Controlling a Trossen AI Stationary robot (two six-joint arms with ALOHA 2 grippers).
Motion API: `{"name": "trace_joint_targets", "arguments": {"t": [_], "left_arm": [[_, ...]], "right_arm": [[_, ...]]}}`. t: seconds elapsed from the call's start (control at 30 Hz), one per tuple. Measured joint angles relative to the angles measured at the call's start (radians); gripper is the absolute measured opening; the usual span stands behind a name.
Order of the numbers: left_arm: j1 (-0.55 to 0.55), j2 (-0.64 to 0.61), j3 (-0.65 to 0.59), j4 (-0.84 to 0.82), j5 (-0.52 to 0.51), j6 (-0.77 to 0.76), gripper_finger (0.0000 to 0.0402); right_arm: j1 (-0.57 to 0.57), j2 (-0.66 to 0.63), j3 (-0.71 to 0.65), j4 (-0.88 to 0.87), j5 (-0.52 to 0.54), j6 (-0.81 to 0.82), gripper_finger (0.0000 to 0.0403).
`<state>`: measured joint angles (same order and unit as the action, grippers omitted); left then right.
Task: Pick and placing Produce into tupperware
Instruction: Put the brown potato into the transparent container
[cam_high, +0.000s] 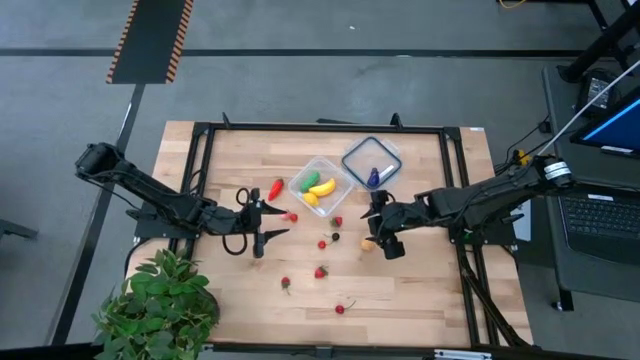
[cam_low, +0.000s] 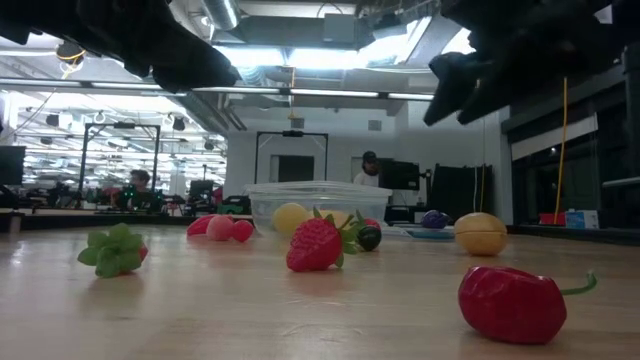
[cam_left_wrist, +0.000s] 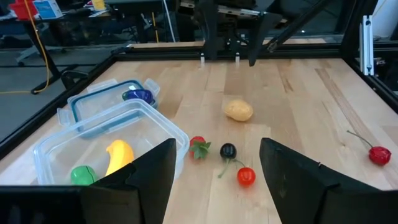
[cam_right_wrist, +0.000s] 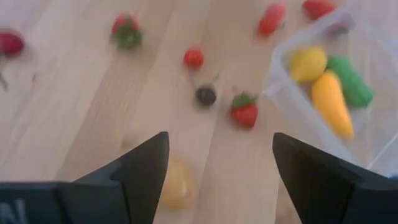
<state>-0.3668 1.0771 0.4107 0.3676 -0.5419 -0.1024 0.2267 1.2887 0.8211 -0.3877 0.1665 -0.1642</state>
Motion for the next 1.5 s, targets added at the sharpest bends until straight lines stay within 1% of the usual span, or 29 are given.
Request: {"name": "trace_joint_targets", "arguments": {"t": [0.17,0.4,0.6,0.7,0.97,1.33,1.5], "left_arm": [[0.005,0.0,0.0,0.0,0.0,-0.001,0.0225],[0.013,0.0,0.0,0.001,0.0,0.0,0.0225],[0.014,0.0,0.0,-0.009,0.0,0.0,0.0225],[0.014,0.0,0.0,-0.018,0.0,-0.001,0.0225],[0.014,0.001,0.0,-0.035,0.0,0.0,0.0225],[0.013,0.001,0.0,-0.038,0.004,-0.001,0.0225],[0.013,0.001,0.0,-0.038,0.01,-0.002,0.0225]], "right_arm": [[0.025,0.057,0.077,-0.147,0.001,-0.013,0.0287],[0.073,0.228,0.218,-0.284,0.001,-0.166,0.0287],[0.073,0.331,0.326,-0.411,0.011,-0.188,0.0287],[0.074,0.363,0.351,-0.458,0.012,-0.228,0.0287],[0.095,0.426,0.356,-0.475,0.011,-0.238,0.0287],[0.111,0.48,0.356,-0.468,0.025,-0.232,0.0287],[0.111,0.503,0.356,-0.441,0.059,-0.23,0.0287]]}}
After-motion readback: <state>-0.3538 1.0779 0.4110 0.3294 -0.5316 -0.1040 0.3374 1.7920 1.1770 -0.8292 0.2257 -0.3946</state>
